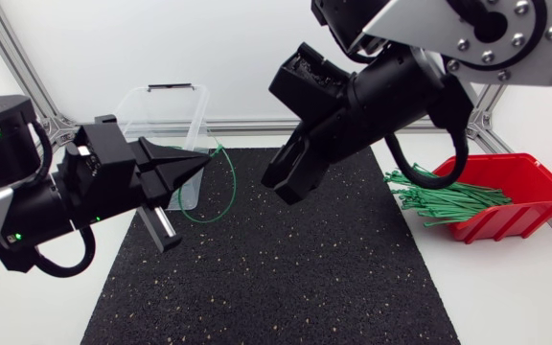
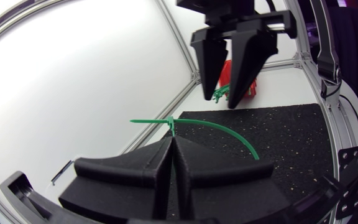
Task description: Take a green cable tie from the red box, thread the tail through the head to close it, then place it in the transparent bin on the left.
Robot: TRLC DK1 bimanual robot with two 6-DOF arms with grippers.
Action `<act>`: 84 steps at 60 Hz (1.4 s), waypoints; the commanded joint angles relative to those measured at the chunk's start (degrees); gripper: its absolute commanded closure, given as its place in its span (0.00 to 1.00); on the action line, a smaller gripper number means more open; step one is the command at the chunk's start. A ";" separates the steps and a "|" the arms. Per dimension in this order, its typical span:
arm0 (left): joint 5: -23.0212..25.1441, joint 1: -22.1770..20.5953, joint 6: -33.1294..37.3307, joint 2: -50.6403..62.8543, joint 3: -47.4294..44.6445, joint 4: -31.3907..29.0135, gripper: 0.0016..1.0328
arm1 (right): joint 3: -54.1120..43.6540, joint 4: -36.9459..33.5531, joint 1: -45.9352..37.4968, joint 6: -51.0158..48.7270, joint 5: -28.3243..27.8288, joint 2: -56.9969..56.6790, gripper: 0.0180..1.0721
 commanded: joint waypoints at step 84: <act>-10.63 22.95 0.13 32.29 33.44 -2.04 0.03 | -11.07 4.57 -5.94 -5.82 -1.59 -7.86 0.34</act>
